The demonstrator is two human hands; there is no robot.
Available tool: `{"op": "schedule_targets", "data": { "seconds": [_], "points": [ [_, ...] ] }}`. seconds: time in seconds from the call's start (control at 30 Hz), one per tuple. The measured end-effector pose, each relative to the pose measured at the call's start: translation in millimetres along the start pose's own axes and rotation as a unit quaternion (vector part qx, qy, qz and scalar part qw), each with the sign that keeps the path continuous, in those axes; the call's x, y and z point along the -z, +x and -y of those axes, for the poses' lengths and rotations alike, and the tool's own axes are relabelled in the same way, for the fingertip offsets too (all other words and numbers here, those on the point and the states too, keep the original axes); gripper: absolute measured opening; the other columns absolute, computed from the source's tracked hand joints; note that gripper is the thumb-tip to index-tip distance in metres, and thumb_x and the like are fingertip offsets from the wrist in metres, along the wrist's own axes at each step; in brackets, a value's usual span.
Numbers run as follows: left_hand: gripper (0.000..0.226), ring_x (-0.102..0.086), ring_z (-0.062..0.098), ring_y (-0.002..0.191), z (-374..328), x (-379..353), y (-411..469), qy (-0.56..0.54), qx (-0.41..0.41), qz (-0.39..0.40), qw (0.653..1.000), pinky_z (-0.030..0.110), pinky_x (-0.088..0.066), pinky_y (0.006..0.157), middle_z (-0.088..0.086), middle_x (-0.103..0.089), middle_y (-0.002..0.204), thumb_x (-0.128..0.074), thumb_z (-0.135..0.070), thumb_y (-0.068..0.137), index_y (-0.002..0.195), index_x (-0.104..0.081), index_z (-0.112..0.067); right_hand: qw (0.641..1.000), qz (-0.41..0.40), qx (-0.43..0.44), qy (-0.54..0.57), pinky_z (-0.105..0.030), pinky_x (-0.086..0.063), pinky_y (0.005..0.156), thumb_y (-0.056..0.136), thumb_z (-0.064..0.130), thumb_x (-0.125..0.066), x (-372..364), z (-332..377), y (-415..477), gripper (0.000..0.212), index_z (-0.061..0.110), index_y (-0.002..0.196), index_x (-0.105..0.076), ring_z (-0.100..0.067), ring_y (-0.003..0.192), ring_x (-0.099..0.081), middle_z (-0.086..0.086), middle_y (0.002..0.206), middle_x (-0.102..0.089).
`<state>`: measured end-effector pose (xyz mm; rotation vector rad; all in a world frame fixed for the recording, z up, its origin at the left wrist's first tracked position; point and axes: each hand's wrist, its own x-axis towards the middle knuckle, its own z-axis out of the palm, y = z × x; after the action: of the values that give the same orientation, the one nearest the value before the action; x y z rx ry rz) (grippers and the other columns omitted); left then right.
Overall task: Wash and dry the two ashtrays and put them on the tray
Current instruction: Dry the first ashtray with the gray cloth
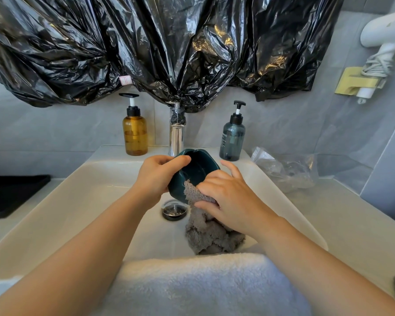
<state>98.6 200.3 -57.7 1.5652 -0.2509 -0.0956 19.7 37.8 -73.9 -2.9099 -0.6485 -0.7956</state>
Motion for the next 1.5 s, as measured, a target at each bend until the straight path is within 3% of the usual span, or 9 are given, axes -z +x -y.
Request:
{"op": "schedule_targets", "data": {
  "seconds": [0.27, 0.4, 0.67, 0.83, 0.97, 1.1, 1.2, 1.37, 1.5],
  "points": [
    [0.032, -0.066, 0.026, 0.089, 1, 3, 2, 0.038, -0.026, -0.01, 0.999, 0.039, -0.059, 0.077, 0.01, -0.068, 0.093, -0.067, -0.036, 0.085, 0.102, -0.067, -0.008, 0.992, -0.018, -0.037, 0.121, -0.033, -0.003, 0.121, 0.09, 0.031, -0.063, 1, -10, -5, 0.008, 0.025, 0.092, -0.068, -0.003, 0.102, -0.052, 0.016, 0.094, -0.062],
    [0.032, -0.065, 0.031, 0.092, 1, 3, 3, 0.03, 0.006, -0.01, 0.999, 0.043, -0.058, 0.079, 0.015, -0.068, 0.096, -0.067, -0.036, 0.085, 0.098, -0.066, -0.007, 0.999, 0.011, -0.001, 0.051, -0.031, 0.002, 0.12, 0.09, 0.035, -0.063, 0, -7, -2, 0.011, 0.025, 0.091, -0.067, -0.007, 0.104, -0.052, 0.014, 0.092, -0.061],
    [0.037, -0.064, 0.028, 0.1, 3, -1, -4, -0.044, 0.031, 0.068, 0.996, 0.036, -0.059, 0.075, 0.017, -0.065, 0.109, -0.067, -0.025, 0.086, 0.117, -0.058, -0.006, 0.998, -0.034, -0.019, 0.058, -0.032, -0.021, 0.113, 0.092, 0.034, -0.061, -4, 6, 1, 0.034, 0.028, 0.068, -0.037, -0.006, 0.069, -0.039, 0.019, 0.061, -0.035],
    [0.036, -0.069, 0.025, 0.09, 5, -6, -3, -0.057, -0.001, 0.043, 0.997, 0.03, -0.055, 0.064, 0.018, -0.07, 0.104, -0.07, -0.018, 0.083, 0.116, -0.064, -0.006, 0.993, -0.047, -0.049, 0.093, -0.03, -0.033, 0.087, 0.094, 0.037, -0.056, -5, 14, 6, 0.046, 0.035, 0.063, -0.022, -0.001, 0.06, -0.036, 0.019, 0.06, -0.032],
    [0.031, -0.07, 0.023, 0.084, 6, -2, -2, -0.043, -0.001, 0.004, 0.999, 0.032, -0.057, 0.063, 0.014, -0.071, 0.098, -0.071, -0.016, 0.082, 0.112, -0.067, -0.007, 0.994, 0.007, -0.034, 0.105, -0.029, -0.03, 0.08, 0.095, 0.033, -0.056, -5, 15, 3, 0.038, 0.033, 0.068, -0.029, -0.004, 0.065, -0.037, 0.018, 0.066, -0.037],
    [0.016, -0.067, 0.026, 0.09, 0, 7, -1, -0.04, 0.009, 0.016, 0.999, 0.034, -0.059, 0.067, 0.014, -0.069, 0.097, -0.068, -0.014, 0.085, 0.101, -0.068, -0.008, 1.0, 0.017, 0.023, -0.003, -0.032, -0.032, 0.094, 0.089, 0.034, -0.064, 3, -2, -4, 0.023, 0.032, 0.079, -0.042, -0.011, 0.088, -0.05, 0.016, 0.083, -0.053],
    [0.013, -0.067, 0.028, 0.092, 1, 8, -2, -0.017, 0.008, 0.045, 0.999, 0.038, -0.059, 0.073, 0.015, -0.07, 0.097, -0.066, -0.016, 0.086, 0.098, -0.068, -0.011, 0.997, 0.008, 0.05, -0.059, -0.033, -0.03, 0.096, 0.084, 0.034, -0.069, 1, -2, -4, 0.02, 0.026, 0.073, -0.054, -0.014, 0.082, -0.053, 0.012, 0.074, -0.058],
    [0.033, -0.068, 0.031, 0.098, 7, -4, -3, -0.048, 0.011, 0.061, 0.997, 0.042, -0.058, 0.083, 0.017, -0.069, 0.104, -0.072, -0.018, 0.082, 0.11, -0.062, -0.007, 0.997, -0.07, 0.005, 0.021, -0.028, -0.03, 0.083, 0.089, 0.035, -0.062, -3, 11, 4, 0.032, 0.028, 0.07, -0.037, -0.007, 0.067, -0.035, 0.018, 0.068, -0.039],
    [0.02, -0.068, 0.032, 0.088, 10, -3, 0, -0.014, -0.024, 0.025, 0.999, 0.042, -0.057, 0.073, 0.02, -0.071, 0.097, -0.068, -0.019, 0.085, 0.101, -0.067, -0.007, 0.999, -0.007, -0.003, 0.051, -0.024, -0.023, 0.082, 0.093, 0.035, -0.058, -4, 14, 5, 0.026, 0.028, 0.075, -0.04, -0.006, 0.073, -0.036, 0.017, 0.073, -0.042]
  ]
}}
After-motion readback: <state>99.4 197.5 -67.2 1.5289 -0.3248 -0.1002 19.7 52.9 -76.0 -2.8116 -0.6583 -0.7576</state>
